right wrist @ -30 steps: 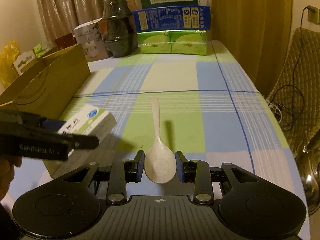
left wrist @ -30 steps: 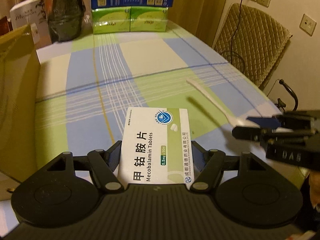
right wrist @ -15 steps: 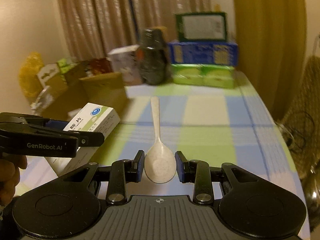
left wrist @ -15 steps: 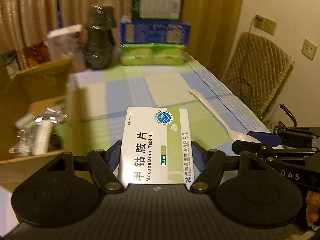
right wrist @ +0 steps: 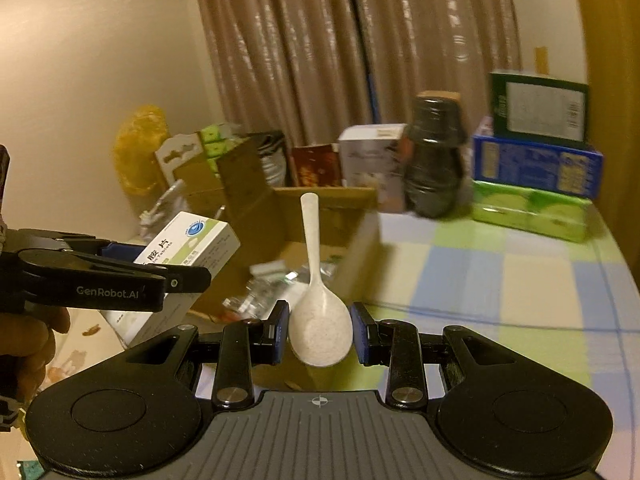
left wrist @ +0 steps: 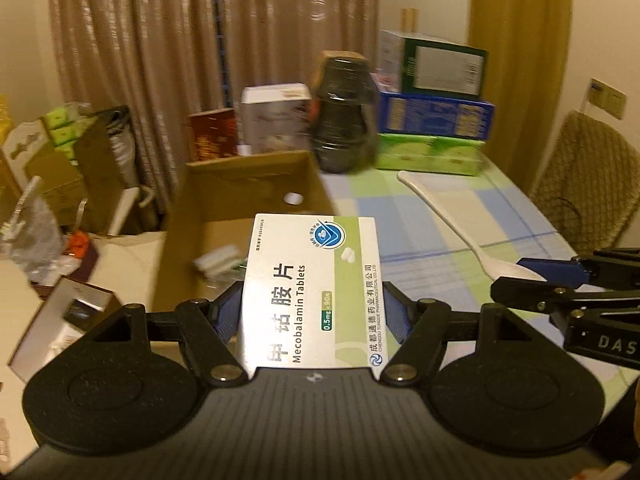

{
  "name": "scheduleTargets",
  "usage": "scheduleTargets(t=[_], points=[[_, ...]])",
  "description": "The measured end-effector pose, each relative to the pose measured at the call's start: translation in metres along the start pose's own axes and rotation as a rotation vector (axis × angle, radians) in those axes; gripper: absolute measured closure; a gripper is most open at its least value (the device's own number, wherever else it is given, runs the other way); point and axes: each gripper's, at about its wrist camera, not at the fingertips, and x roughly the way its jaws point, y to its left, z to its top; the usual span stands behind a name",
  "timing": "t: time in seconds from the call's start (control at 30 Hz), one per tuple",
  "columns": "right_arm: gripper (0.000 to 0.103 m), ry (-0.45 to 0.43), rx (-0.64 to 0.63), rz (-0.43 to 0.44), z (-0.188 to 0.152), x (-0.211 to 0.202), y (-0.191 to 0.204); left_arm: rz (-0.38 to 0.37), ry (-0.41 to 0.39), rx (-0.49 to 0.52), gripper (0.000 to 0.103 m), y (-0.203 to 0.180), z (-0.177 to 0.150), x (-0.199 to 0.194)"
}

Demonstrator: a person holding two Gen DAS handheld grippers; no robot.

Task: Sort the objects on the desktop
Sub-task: 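Carry the Mecobalamin box and spoon over the cardboard box, then open both tools to drop the box and spoon into the cardboard box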

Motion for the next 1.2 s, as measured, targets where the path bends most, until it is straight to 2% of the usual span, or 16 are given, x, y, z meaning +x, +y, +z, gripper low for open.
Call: scheduleTargets(t=[0.23, 0.6, 0.7, 0.77, 0.8, 0.97, 1.1, 1.2], points=[[0.073, 0.027, 0.028, 0.034, 0.024, 0.054, 0.009, 0.035, 0.022, -0.043, 0.036, 0.057, 0.018, 0.018], [0.073, 0.067, 0.152, 0.068, 0.045, 0.123, -0.001, 0.039, 0.020, -0.086, 0.036, 0.096, 0.039, 0.081], [0.073, 0.053, 0.198, 0.093, 0.046, 0.138, -0.002, 0.051, 0.015, -0.130, 0.036, 0.106, 0.039, 0.089], [0.058, 0.055, 0.227, 0.117, 0.045, 0.146, -0.004, 0.045, 0.007, -0.164, 0.036, 0.112, 0.036, 0.089], [0.043, 0.061, 0.236, 0.122, 0.044, 0.148, -0.005, 0.050, 0.008, -0.173, 0.036, 0.115, 0.033, 0.089], [0.040, 0.068, 0.230, 0.115, 0.031, 0.134, -0.016, 0.058, 0.003, -0.217, 0.032, 0.122, 0.018, 0.079], [0.031, 0.093, 0.263, 0.079, 0.014, 0.110, -0.028, 0.070, -0.004, -0.242, 0.027, 0.119, 0.005, 0.064], [0.024, 0.097, 0.274, 0.065, 0.003, 0.088, -0.030, 0.070, -0.013, -0.261, 0.019, 0.112, -0.003, 0.050]])
